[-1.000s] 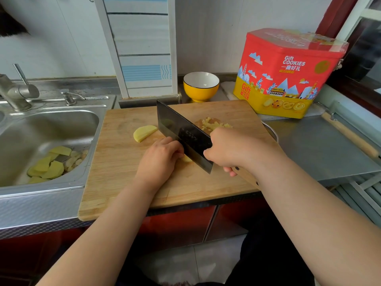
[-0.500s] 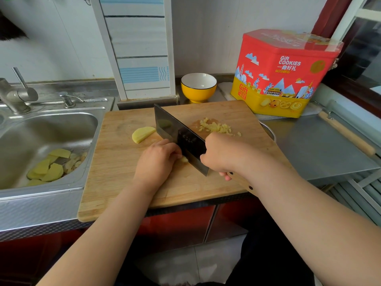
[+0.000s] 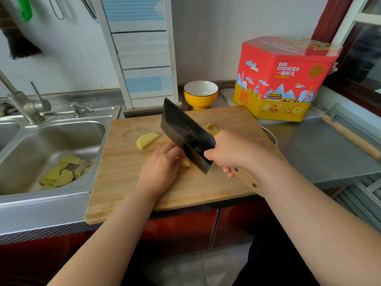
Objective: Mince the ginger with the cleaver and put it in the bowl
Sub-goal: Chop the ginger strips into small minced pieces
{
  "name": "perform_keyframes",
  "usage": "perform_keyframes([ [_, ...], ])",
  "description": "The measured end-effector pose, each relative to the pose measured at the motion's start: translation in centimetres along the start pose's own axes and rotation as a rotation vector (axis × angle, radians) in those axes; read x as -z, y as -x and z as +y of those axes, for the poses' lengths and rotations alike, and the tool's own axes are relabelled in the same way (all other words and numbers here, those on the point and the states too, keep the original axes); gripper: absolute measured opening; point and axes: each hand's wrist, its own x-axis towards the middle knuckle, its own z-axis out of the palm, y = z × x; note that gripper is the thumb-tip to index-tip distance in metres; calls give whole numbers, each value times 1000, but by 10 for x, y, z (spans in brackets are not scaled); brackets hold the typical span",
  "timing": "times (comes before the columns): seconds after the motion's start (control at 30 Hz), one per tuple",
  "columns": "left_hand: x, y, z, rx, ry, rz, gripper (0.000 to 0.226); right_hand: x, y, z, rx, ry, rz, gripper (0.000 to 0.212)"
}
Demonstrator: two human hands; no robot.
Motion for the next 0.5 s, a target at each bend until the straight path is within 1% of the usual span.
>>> perform_keyframes([
  [0.1,-2,1,0,-40,-55,-48,14,1,3,-1,2,18,-2,18],
  [0.17,-1,2,0,-45,-54,-36,14,2,6,-2,-1,36,2,21],
  [0.23,9,0,6,25,46,95,8,2,8,-2,12,29,6,15],
  [0.3,29,-10,14,109,148,292,6,1,10,-2,29,20,7,14],
  [0.33,42,-20,18,119,147,377,9,1,10,-2,36,17,2,16],
  [0.37,56,-33,22,106,108,411,15,1,11,-3,42,12,-6,19],
  [0.4,70,-48,27,82,51,367,23,0,11,-4,50,5,-14,21],
  [0.43,82,-64,34,51,1,239,33,0,13,-7,60,-7,-19,21],
  [0.47,93,-80,41,35,-30,42,43,0,14,-9,70,-24,-21,21],
  [0.5,99,-94,49,54,-54,-190,49,-1,16,-11,77,-40,-22,21],
])
